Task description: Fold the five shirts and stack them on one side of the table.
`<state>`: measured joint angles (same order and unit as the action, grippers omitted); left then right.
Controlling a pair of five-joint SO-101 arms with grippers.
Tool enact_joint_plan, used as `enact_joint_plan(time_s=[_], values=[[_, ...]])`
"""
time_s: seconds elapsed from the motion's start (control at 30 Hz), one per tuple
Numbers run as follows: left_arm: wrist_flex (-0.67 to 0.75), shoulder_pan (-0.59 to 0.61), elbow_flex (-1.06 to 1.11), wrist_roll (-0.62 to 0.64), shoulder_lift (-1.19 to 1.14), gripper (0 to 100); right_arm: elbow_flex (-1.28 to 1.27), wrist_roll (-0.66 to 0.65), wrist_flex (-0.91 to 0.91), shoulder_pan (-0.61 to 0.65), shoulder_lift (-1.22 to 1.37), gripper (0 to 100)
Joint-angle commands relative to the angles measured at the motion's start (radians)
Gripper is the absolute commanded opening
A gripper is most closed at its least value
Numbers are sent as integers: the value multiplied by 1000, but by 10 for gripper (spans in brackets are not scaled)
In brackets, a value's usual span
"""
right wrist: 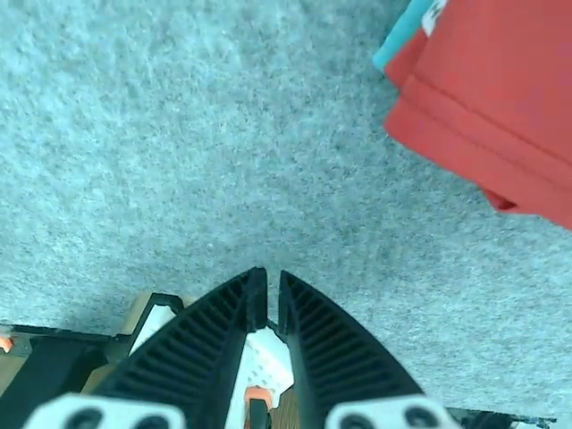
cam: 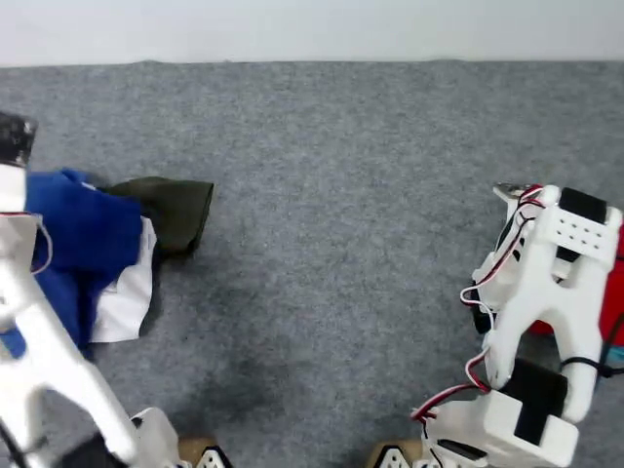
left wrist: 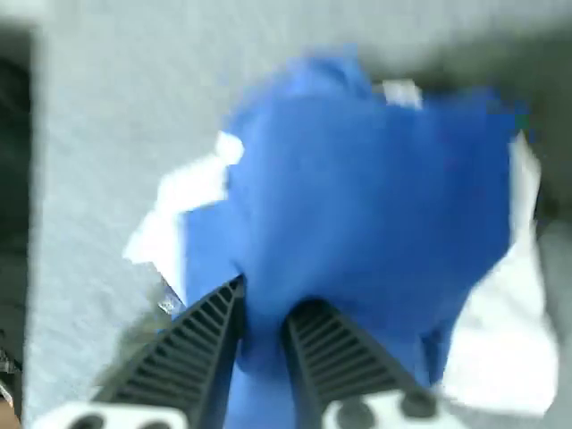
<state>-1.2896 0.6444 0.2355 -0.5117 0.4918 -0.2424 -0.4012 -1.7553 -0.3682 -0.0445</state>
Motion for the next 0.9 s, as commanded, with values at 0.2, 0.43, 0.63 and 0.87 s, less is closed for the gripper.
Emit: enact_joint_plan(time_s=[0.2,0.43,0.63,0.87], values=[[25,-483,-50,230,419,13,5,9,-42,4,-58,32],[28,-895,-5,296,361,13,5,9,-42,4,-58,32],[23,-1099,232,290,282,17,5,9,-42,4,-58,32],[-153,-1131,271,304,358,216,5,9,-44,10,-81,36]])
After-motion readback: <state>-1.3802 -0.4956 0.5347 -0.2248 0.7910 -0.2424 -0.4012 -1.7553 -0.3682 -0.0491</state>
